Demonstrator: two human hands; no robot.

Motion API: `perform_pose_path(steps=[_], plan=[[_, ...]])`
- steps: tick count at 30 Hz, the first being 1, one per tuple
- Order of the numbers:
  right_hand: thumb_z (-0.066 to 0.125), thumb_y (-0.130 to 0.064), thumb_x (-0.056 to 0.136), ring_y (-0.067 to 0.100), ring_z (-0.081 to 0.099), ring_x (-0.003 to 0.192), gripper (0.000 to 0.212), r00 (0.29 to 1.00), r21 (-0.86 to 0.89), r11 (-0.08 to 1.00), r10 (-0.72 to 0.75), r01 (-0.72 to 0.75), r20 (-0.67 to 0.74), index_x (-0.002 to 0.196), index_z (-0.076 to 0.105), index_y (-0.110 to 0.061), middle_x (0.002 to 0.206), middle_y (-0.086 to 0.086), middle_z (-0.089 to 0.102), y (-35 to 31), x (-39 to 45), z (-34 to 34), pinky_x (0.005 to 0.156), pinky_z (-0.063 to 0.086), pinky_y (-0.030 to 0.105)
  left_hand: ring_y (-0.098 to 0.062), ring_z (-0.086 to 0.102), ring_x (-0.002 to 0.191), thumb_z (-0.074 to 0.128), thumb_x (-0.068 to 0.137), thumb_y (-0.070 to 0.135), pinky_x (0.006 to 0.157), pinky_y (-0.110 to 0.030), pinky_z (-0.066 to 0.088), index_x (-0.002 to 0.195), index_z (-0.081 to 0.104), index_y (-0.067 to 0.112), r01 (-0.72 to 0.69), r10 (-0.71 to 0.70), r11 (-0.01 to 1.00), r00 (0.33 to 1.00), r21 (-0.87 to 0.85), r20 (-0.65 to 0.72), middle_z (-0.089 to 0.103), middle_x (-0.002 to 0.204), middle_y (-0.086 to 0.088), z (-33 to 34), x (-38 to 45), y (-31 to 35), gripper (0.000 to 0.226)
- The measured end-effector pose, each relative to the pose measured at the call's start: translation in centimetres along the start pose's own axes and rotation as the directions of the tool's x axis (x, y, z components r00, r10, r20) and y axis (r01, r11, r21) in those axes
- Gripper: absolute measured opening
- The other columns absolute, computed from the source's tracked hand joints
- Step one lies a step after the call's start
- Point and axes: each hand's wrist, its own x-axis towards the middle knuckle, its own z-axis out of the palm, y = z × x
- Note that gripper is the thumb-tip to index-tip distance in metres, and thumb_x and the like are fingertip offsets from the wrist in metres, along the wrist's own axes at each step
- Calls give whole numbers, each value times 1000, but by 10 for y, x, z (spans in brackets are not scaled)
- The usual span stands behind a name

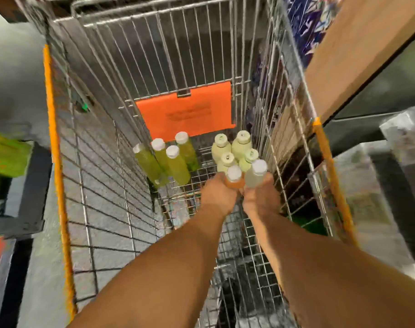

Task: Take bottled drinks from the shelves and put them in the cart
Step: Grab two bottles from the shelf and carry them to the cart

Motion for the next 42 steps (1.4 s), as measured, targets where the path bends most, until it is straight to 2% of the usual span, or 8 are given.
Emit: perform_pose_path(steps=[4,8,14,17,21,31,37,42], plan=[[48,-24,100,25,49,125,38,999,-304,951,-38,47,33,137,43,-16,137,8,47,-3,20,5,97,45,33,-24,70,86,73,78,45,77,-41,59,104,69,21,-6,6,997,1000,-75,-5,73,97,-5,12,18,-3,35],[49,-28,101,31,54,120,36,997,-388,918,-82,79,10,132,48,-10,131,13,53,-8,21,7,95,46,37,-25,70,81,75,74,38,70,-41,60,93,69,18,-30,34,982,999,-186,19,74,91,-5,12,24,-2,29],[57,-43,93,17,63,85,34,991,-40,995,-96,93,-92,114,57,-17,98,0,64,-10,-16,-1,59,43,24,-14,64,71,68,83,26,55,-22,51,79,59,28,-130,133,986,991,-107,27,67,75,9,-27,1,1,9],[57,-43,93,18,64,83,37,980,86,980,-168,177,-109,116,51,-15,97,3,64,-37,-50,-22,68,52,29,-25,67,81,66,84,24,76,-36,56,82,55,28,-201,203,978,979,-58,30,70,84,3,-66,-23,18,12],[53,-41,95,33,62,95,34,943,35,958,-272,284,-193,115,42,-15,104,13,61,-91,-110,-60,81,51,39,-23,63,89,68,86,31,75,-33,47,85,59,30,-363,363,931,932,-43,-9,68,90,6,-133,-67,54,10],[49,-47,96,43,54,111,43,758,69,937,-231,342,-610,117,39,-10,119,22,55,-196,-349,-190,85,42,45,-6,54,78,75,83,42,61,-14,37,93,58,36,-780,782,623,624,-54,13,57,80,23,-293,-264,146,21],[48,-48,96,41,54,112,47,603,26,955,-166,297,-780,122,41,-8,121,23,57,-200,-485,-272,89,43,45,-21,64,100,73,84,47,87,-34,50,98,62,30,-901,899,432,425,-50,107,71,107,0,-339,-397,181,24],[45,-51,97,40,55,112,47,500,30,979,-77,204,-863,122,41,-12,122,19,57,-160,-584,-323,86,44,44,-24,66,99,71,84,52,85,-35,52,96,63,29,-954,950,295,287,-56,123,72,103,0,-331,-489,192,27]])
